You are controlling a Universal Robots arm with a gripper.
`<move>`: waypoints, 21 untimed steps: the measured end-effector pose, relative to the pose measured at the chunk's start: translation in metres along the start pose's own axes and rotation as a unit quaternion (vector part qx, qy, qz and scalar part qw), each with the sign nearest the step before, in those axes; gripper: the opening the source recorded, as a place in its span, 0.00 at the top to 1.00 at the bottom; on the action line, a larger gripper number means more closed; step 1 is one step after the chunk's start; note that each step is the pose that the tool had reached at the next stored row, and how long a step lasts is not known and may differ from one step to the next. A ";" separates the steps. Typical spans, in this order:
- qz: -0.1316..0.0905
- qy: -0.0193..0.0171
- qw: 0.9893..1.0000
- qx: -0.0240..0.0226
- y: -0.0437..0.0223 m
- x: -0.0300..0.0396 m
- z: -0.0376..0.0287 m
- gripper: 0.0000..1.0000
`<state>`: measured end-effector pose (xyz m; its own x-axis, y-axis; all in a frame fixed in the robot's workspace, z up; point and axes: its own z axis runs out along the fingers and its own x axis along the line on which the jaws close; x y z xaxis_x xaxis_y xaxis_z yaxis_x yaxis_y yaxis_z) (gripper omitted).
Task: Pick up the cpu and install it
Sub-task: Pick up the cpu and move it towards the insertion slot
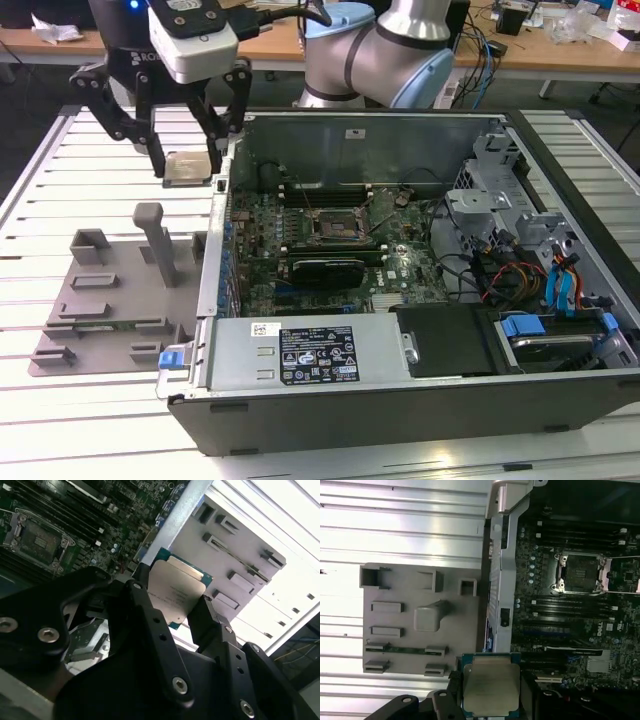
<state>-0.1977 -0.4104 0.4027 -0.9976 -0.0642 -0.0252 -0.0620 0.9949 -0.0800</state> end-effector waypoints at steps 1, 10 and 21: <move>0.000 0.000 1.000 0.000 -0.0002 -0.0031 0.0001 0.45; 0.000 0.000 1.000 0.005 -0.0022 -0.0452 0.0014 0.45; 0.000 0.001 1.000 0.008 -0.0034 -0.0724 0.0022 0.45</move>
<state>-0.1253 -0.4093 0.4027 -0.9976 -0.0646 -0.0240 -0.0620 0.9934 -0.0961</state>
